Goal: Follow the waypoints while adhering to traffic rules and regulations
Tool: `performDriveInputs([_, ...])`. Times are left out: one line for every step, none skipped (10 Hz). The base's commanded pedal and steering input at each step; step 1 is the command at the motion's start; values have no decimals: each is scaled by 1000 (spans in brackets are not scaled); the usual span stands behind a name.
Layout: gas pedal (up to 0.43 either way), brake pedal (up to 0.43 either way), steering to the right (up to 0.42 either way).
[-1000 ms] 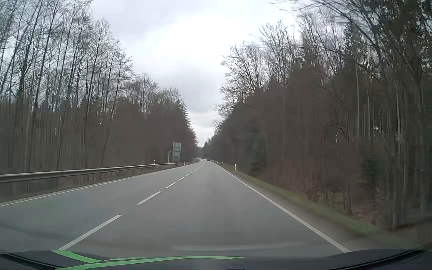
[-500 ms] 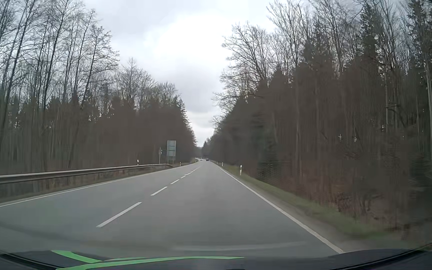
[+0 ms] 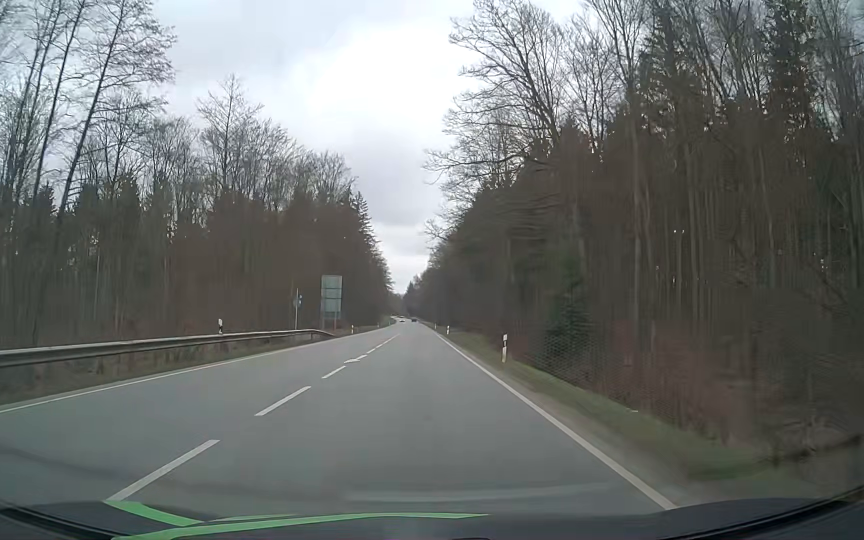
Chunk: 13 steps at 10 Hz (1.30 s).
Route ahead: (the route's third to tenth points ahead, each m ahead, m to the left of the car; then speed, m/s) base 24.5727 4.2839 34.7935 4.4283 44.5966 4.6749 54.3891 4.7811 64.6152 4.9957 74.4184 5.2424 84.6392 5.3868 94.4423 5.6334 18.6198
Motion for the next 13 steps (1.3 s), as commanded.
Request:
performDriveInputs([130, 0, 1])
performDriveInputs([130, 0, 1])
performDriveInputs([130, 0, 1])
performDriveInputs([130, 0, 1])
performDriveInputs([130, 0, 1])
performDriveInputs([130, 0, 1])
performDriveInputs([130, 0, 1])
performDriveInputs([130, 0, 1])
performDriveInputs([130, 0, 1])
performDriveInputs([130, 0, 1])
performDriveInputs([130, 0, 1])
performDriveInputs([130, 0, 1])
performDriveInputs([130, 0, 1])
